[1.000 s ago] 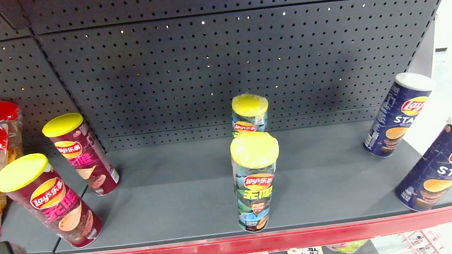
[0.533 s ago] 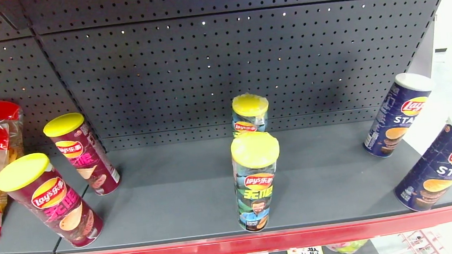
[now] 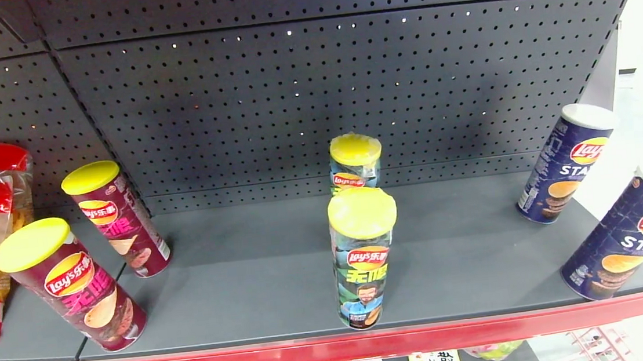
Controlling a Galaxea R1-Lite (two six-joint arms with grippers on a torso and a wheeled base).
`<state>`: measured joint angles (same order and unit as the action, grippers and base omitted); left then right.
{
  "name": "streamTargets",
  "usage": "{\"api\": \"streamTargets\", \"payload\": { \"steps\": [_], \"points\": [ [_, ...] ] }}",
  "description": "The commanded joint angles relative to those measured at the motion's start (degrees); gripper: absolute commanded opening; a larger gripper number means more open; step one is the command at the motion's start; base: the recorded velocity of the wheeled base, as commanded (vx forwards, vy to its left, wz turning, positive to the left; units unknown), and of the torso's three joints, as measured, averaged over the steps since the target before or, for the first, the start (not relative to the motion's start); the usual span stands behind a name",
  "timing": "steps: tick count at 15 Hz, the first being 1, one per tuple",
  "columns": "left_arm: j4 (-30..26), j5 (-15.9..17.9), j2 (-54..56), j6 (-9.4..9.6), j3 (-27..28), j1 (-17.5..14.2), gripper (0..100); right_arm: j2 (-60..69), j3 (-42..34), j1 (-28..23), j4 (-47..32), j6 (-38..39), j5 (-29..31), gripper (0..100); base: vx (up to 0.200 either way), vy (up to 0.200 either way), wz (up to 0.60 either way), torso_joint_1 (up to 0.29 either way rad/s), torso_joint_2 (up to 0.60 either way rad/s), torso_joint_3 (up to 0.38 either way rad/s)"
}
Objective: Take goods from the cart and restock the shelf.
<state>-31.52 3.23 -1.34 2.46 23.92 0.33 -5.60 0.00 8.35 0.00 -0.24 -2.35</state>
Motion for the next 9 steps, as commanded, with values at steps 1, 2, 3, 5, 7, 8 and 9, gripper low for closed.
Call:
{"api": "streamTargets", "payload": {
  "steps": [1,2,3,5,7,8,9],
  "points": [
    [26.08,4.86,1.34,-0.62,-19.96,-0.24,100,-0.03,0.00,0.53,0.00,-0.02,-0.02,100,0.000,0.000,0.00,0.000,0.00,0.000],
    [28.80,5.73,1.25,-0.79,-21.02,-0.24,100,-0.03,0.00,0.53,0.00,-0.02,-0.02,100,0.000,0.000,0.00,0.000,0.00,0.000],
    [28.27,6.35,1.34,-0.35,-20.84,-0.24,100,-0.03,0.00,0.53,0.00,-0.02,-0.02,100,0.000,0.000,0.00,0.000,0.00,0.000],
    [28.01,1.87,1.34,0.00,-20.84,-0.24,100,-0.03,0.00,0.44,0.00,0.07,-0.02,100,0.000,0.000,0.00,0.000,0.00,0.000],
    [29.85,-8.68,1.34,-2.73,-22.25,-0.33,100,-0.03,0.00,0.53,0.00,-0.02,-0.02,100,0.000,0.000,0.00,0.000,0.00,0.000],
    [31.26,-7.80,1.34,-2.20,-22.78,-0.33,100,-0.03,0.00,0.44,0.00,-0.02,-0.02,100,0.000,0.000,0.00,0.000,0.00,0.000],
    [31.52,-6.57,1.34,-1.94,-22.86,-0.33,100,-0.03,0.00,0.44,0.00,-0.02,-0.02,100,0.000,0.000,0.00,0.000,0.00,0.000]
  ]
}}
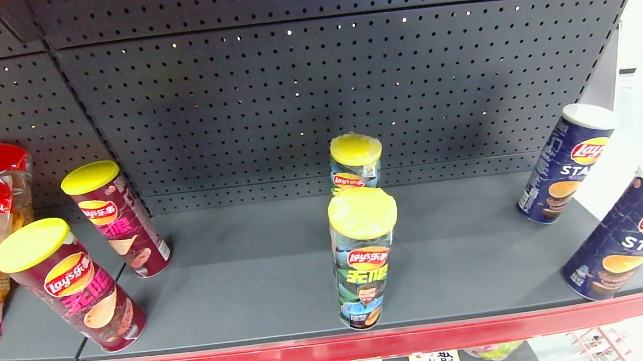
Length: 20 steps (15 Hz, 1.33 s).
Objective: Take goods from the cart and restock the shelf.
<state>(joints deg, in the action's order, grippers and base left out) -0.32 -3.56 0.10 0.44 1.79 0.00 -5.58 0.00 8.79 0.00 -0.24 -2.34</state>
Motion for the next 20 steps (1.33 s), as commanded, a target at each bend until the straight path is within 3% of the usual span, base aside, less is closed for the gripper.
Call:
{"api": "streamTargets", "payload": {
  "steps": [1,3,5,20],
  "points": [
    [0.23,2.33,-0.10,0.70,-0.74,0.09,100,-0.04,0.00,0.09,0.00,-0.11,-0.03,100,0.000,0.000,0.00,0.000,0.00,0.000],
    [0.32,3.38,-0.10,2.02,-0.74,0.00,100,-0.13,0.00,0.09,0.00,-0.11,-0.03,100,0.000,0.000,0.00,0.000,0.00,0.000],
    [0.23,4.00,-0.10,-0.18,-1.70,0.09,100,-0.04,0.00,0.09,0.00,0.07,-0.03,100,0.000,0.000,0.00,0.000,0.00,0.000],
    [0.23,4.00,-0.10,-0.09,-1.79,0.09,100,-0.04,0.00,0.18,0.00,-0.02,-0.12,100,0.000,0.000,0.00,0.000,0.00,0.000]
  ]
}}
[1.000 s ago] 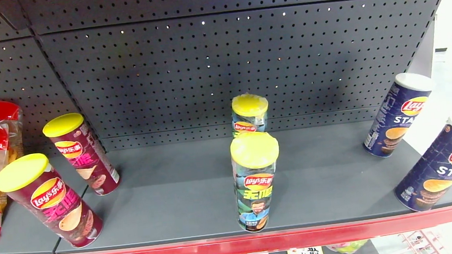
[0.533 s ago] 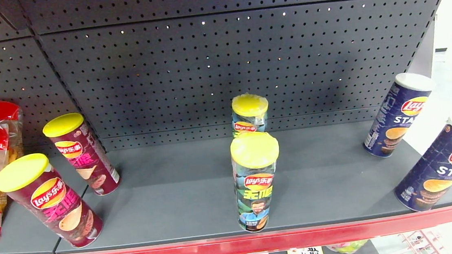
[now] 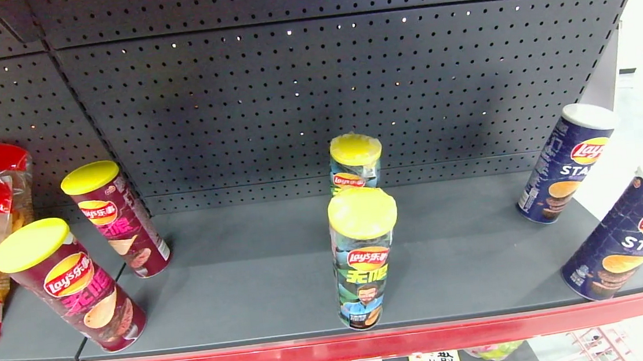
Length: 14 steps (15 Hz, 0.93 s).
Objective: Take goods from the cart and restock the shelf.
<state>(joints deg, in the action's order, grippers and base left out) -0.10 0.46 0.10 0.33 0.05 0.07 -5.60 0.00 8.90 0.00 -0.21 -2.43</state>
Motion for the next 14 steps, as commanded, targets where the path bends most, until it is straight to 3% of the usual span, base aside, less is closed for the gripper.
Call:
{"api": "streamTargets", "payload": {
  "steps": [1,14],
  "points": [
    [0.01,-0.02,-0.10,0.02,-0.05,-0.07,100,-0.12,0.00,0.15,0.00,-0.06,-0.04,100,0.000,0.000,0.00,0.000,0.00,0.000],
    [0.01,-0.02,-0.10,0.02,0.04,0.01,100,-0.03,0.00,0.07,0.00,1.35,0.05,100,0.000,0.000,0.00,0.000,0.00,0.000]
  ]
}}
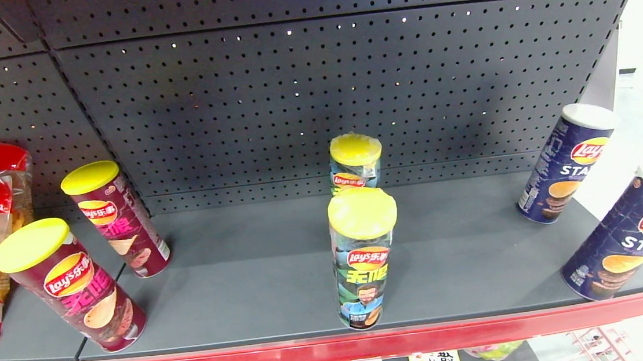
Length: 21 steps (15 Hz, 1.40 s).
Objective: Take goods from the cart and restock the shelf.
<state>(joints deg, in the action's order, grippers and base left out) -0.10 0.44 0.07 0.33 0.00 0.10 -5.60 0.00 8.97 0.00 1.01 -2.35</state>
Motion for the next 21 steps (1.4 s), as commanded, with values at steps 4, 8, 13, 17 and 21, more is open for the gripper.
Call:
{"api": "streamTargets", "payload": {
  "steps": [4,8,13,17,21],
  "points": [
    [0.01,0.97,-0.07,0.29,0.00,-0.01,100,-0.03,0.00,-0.01,0.00,-0.57,0.16,100,0.000,0.000,0.00,0.000,0.00,0.000],
    [0.01,1.85,-1.48,1.34,0.09,0.17,100,-0.12,0.09,-0.01,0.00,-0.92,0.33,100,0.000,0.000,0.00,0.000,0.00,0.000],
    [2.21,15.82,-31.54,-9.38,30.67,3.86,100,-0.12,0.09,-0.01,0.00,-1.01,0.68,100,0.000,0.000,0.00,0.000,0.00,0.000],
    [0.98,26.02,-44.46,5.03,24.79,9.31,100,-0.12,0.09,-0.01,-0.09,-1.01,0.77,100,0.000,0.000,0.00,0.000,0.00,0.000],
    [0.98,24.79,-55.97,12.06,24.26,15.11,100,-0.12,0.09,-0.01,0.00,-1.01,0.68,100,0.000,0.000,0.00,0.000,0.00,0.000]
  ]
}}
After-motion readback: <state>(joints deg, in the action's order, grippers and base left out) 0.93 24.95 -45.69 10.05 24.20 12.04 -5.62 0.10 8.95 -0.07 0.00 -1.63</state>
